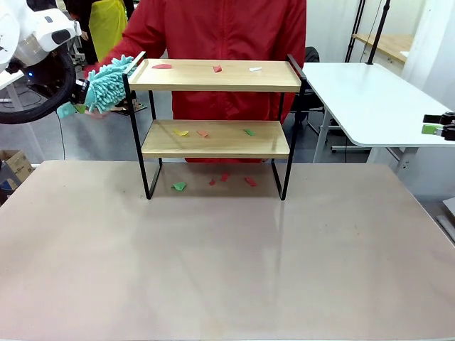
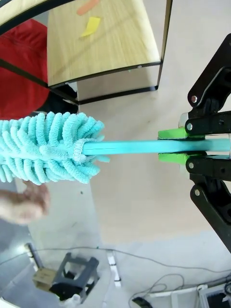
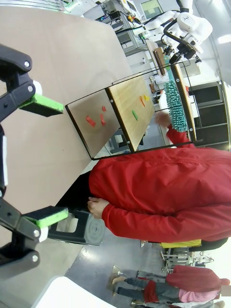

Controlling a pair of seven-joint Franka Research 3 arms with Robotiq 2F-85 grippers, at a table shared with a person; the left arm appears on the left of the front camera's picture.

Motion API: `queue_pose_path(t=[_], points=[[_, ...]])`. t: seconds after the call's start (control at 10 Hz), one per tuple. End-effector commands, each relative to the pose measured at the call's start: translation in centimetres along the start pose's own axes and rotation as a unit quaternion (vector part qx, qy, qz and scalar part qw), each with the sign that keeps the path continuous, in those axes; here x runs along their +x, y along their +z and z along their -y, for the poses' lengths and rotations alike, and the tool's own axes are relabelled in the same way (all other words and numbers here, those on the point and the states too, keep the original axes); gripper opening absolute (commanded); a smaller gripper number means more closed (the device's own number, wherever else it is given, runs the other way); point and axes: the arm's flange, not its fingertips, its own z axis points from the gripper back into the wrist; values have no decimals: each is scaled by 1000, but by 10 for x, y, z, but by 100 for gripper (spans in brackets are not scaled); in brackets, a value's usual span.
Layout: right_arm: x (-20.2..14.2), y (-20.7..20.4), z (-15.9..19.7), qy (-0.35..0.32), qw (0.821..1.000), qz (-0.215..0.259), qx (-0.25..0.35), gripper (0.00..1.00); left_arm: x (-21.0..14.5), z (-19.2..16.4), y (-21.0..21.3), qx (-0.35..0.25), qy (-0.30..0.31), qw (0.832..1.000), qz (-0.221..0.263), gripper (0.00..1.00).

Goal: Clean the shelf.
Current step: Pick up the Duster handed by the human, then clean the specific section of the Shelf indicated by the human with the Duster.

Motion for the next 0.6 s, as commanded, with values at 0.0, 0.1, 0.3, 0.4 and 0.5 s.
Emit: queue_pose_path(t=[0.0,0.1,0.3,0.4,0.5], points=[[3,-2,-1,3,1000,2,1,100,0,0,2,0,-13,1000,2,0],[3,-2,-1,3,1000,2,1,100,0,0,2,0,-13,1000,2,0],[3,-2,-1,3,1000,2,1,100,0,0,2,0,-13,1000,2,0],[3,-2,-1,3,1000,2,1,100,0,0,2,0,-13,1000,2,0],[3,-2,-1,3,1000,2,1,100,0,0,2,0,-13,1000,2,0]])
